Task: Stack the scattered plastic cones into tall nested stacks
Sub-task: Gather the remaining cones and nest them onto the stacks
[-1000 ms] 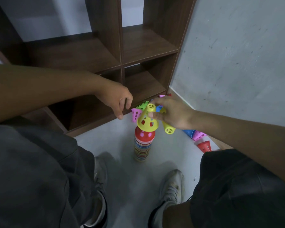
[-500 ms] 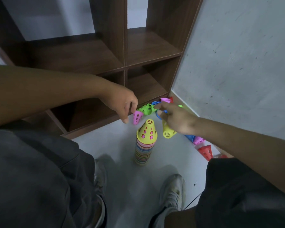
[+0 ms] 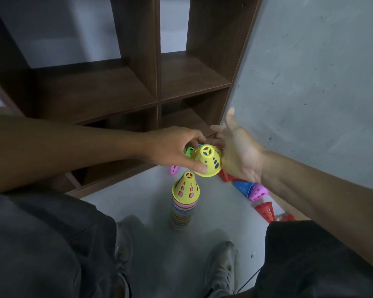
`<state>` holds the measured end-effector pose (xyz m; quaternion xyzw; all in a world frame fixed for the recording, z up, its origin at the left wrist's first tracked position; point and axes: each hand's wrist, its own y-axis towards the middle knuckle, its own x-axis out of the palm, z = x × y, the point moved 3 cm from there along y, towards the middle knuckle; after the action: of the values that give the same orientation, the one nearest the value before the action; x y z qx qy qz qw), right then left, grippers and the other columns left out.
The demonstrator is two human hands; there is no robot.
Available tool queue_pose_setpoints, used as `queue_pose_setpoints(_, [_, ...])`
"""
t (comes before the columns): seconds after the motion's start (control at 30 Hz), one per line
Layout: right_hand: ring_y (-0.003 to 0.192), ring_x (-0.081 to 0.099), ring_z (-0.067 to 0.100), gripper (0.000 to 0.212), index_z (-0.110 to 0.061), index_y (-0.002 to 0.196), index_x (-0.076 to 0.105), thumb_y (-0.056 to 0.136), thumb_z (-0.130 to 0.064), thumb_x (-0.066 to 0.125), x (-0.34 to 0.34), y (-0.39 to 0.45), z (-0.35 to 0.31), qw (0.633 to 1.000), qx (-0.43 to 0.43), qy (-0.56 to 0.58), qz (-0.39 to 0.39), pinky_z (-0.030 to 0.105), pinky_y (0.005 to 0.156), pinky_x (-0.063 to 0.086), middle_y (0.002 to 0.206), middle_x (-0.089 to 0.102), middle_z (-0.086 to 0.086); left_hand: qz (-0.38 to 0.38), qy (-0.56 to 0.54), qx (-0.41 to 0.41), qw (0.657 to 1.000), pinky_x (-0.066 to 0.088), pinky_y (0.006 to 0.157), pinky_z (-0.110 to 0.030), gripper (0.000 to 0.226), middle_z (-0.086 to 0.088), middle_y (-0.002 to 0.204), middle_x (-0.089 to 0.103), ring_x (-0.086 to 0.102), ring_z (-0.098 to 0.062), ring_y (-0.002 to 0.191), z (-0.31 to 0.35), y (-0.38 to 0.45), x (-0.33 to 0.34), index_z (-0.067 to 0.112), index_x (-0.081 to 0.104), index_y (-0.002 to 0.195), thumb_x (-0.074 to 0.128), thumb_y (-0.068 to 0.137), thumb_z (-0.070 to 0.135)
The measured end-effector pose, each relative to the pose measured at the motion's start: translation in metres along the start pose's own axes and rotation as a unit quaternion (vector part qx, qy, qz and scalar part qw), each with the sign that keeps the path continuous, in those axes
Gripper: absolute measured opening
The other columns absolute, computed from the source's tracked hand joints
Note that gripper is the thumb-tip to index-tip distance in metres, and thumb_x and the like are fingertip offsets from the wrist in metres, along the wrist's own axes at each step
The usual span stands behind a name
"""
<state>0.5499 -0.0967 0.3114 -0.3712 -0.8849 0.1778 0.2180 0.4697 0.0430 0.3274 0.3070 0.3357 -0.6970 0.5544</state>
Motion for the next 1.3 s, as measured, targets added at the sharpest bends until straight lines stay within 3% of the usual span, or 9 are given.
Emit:
queue_pose_setpoints(0.07, [0.104, 0.064, 0.030, 0.083, -0.024, 0.154, 0.029, 0.090, -0.076, 0.028, 0.002, -0.001, 0.001, 0.999, 0.004, 0.041, -0.020, 0.038, 0.063, 0.060, 0.149, 0.039, 0.019, 0.020, -0.010, 0.018, 1.000, 0.054, 0.071, -0.018, 0.057, 0.011, 0.113, 0.066, 0.063, -0.004, 0.091, 0.002, 0.000, 0.003, 0.025, 0.057, 0.125, 0.071, 0.081, 0.059])
queue_pose_setpoints(0.2, [0.133, 0.048, 0.032, 0.087, -0.026, 0.154, 0.028, 0.086, -0.082, 0.024, -0.001, 0.001, 0.002, 0.999, 0.010, 0.008, -0.036, 0.044, 0.086, 0.055, 0.160, 0.026, 0.011, 0.011, -0.031, 0.001, 0.999, 0.055, 0.073, -0.020, 0.039, 0.011, 0.102, 0.070, 0.065, -0.004, 0.090, 0.003, 0.000, 0.008, 0.028, 0.060, 0.113, 0.066, 0.086, 0.056])
queue_pose_setpoints(0.33, [0.124, 0.057, 0.027, 0.098, -0.030, 0.143, 0.046, 0.072, -0.093, 0.023, -0.020, 0.014, 0.008, 0.990, 0.016, -0.132, 0.048, 0.038, 0.090, 0.051, 0.151, 0.043, 0.002, -0.035, -0.040, -0.040, 0.998, 0.057, 0.073, -0.027, 0.032, 0.007, 0.097, 0.070, 0.067, -0.010, 0.089, -0.005, 0.001, 0.015, 0.024, 0.060, 0.104, 0.073, 0.084, 0.047])
queue_pose_setpoints(0.4, [0.129, 0.052, 0.031, 0.096, -0.028, 0.146, 0.044, 0.076, -0.091, 0.020, -0.031, 0.019, 0.009, 0.982, 0.017, -0.165, 0.091, 0.037, 0.097, 0.043, 0.145, 0.046, 0.000, -0.068, -0.047, -0.050, 0.995, 0.051, 0.066, -0.016, 0.025, 0.012, 0.093, 0.068, 0.066, -0.001, 0.086, -0.009, -0.001, 0.021, 0.029, 0.058, 0.100, 0.074, 0.085, 0.040])
queue_pose_setpoints(0.67, [0.136, 0.044, 0.027, 0.087, -0.019, 0.152, 0.036, 0.091, -0.077, 0.017, -0.062, 0.023, 0.004, 0.959, 0.026, -0.253, 0.128, 0.050, 0.116, 0.032, 0.154, 0.040, 0.009, -0.165, 0.036, -0.066, 0.983, 0.053, 0.089, -0.041, 0.048, -0.003, 0.110, 0.062, 0.061, -0.017, 0.103, -0.026, 0.001, 0.045, 0.017, 0.058, 0.115, 0.071, 0.084, 0.052])
queue_pose_setpoints(0.87, [0.137, 0.042, 0.028, 0.082, -0.017, 0.149, 0.042, 0.094, -0.074, 0.019, -0.093, 0.037, 0.003, 0.934, 0.034, -0.324, 0.148, 0.045, 0.113, 0.036, 0.154, 0.041, 0.009, -0.178, 0.034, -0.069, 0.981, 0.053, 0.091, -0.039, 0.045, 0.004, 0.108, 0.061, 0.060, -0.013, 0.102, -0.043, 0.010, 0.059, 0.026, 0.058, 0.111, 0.070, 0.082, 0.058])
queue_pose_setpoints(1.07, [0.118, 0.054, 0.027, 0.065, -0.013, 0.140, 0.052, 0.100, -0.061, 0.032, -0.123, 0.071, 0.003, 0.895, 0.029, -0.416, 0.160, 0.037, 0.092, 0.047, 0.141, 0.052, 0.010, -0.216, 0.100, -0.107, 0.965, 0.049, 0.102, -0.031, 0.076, 0.006, 0.140, 0.049, 0.051, -0.012, 0.120, -0.080, 0.017, 0.051, 0.023, 0.042, 0.144, 0.074, 0.081, 0.051])
queue_pose_setpoints(1.2, [0.114, 0.060, 0.035, 0.050, -0.006, 0.126, 0.059, 0.103, -0.047, 0.044, -0.129, 0.100, 0.009, 0.871, 0.033, -0.462, 0.164, 0.045, 0.098, 0.052, 0.130, 0.058, 0.018, -0.194, 0.154, -0.126, 0.961, 0.049, 0.090, -0.021, 0.068, 0.005, 0.136, 0.052, 0.053, -0.009, 0.111, -0.116, 0.029, 0.046, 0.023, 0.046, 0.141, 0.072, 0.084, 0.050])
queue_pose_setpoints(1.3, [0.105, 0.061, 0.030, 0.033, -0.005, 0.122, 0.062, 0.102, -0.029, 0.052, -0.135, 0.125, 0.013, 0.856, 0.047, -0.488, 0.163, 0.038, 0.096, 0.051, 0.126, 0.061, 0.018, -0.184, 0.160, -0.127, 0.962, 0.051, 0.087, -0.024, 0.055, 0.004, 0.127, 0.056, 0.056, -0.010, 0.104, -0.141, 0.043, 0.047, 0.024, 0.052, 0.134, 0.069, 0.087, 0.047])
